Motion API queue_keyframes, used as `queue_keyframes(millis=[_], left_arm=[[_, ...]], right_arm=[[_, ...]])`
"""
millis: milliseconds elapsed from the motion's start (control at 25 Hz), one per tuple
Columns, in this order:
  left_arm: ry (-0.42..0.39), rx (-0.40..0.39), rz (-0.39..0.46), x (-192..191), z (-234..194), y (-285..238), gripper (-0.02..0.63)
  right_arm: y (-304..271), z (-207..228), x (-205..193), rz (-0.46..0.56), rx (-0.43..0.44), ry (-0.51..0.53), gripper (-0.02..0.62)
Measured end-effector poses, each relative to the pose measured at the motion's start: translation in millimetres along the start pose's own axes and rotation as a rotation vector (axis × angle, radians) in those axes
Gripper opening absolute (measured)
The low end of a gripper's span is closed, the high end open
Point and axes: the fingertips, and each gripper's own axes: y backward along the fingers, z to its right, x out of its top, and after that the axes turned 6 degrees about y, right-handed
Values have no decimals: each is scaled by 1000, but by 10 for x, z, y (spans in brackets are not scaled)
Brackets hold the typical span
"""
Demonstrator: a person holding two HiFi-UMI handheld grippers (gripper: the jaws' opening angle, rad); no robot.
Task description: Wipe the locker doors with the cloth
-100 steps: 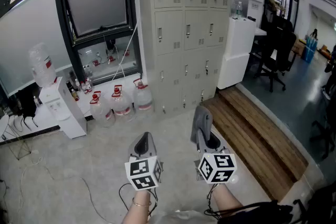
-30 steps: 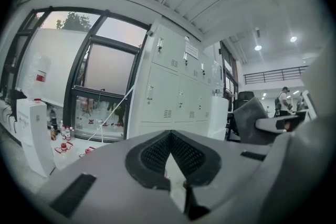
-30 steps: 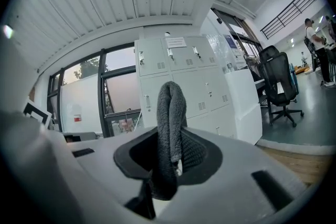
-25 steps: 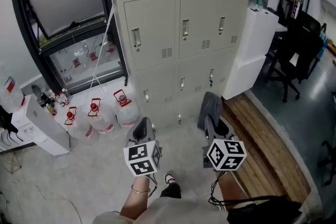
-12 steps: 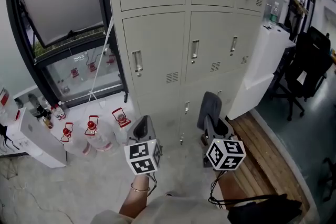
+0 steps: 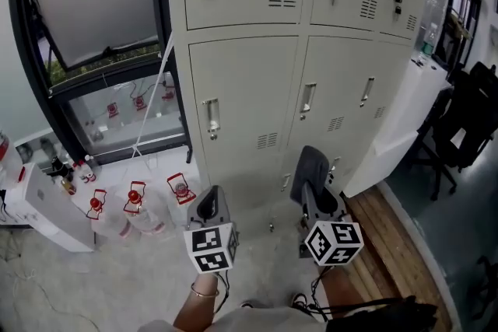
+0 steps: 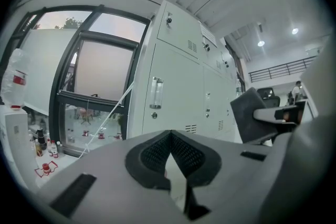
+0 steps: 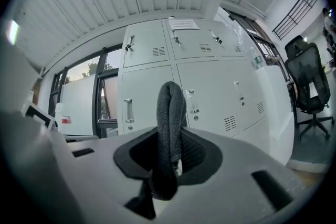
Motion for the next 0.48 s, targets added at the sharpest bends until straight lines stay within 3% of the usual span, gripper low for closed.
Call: queue_keyframes(millis=[240, 480], left_arm=[[9, 77, 13, -51, -125, -76, 3], [48, 200, 32, -21, -193, -157, 3]], right_arm=[[-319, 35, 23, 18, 60, 6, 74], [-726, -40, 80, 39, 202, 16, 75]])
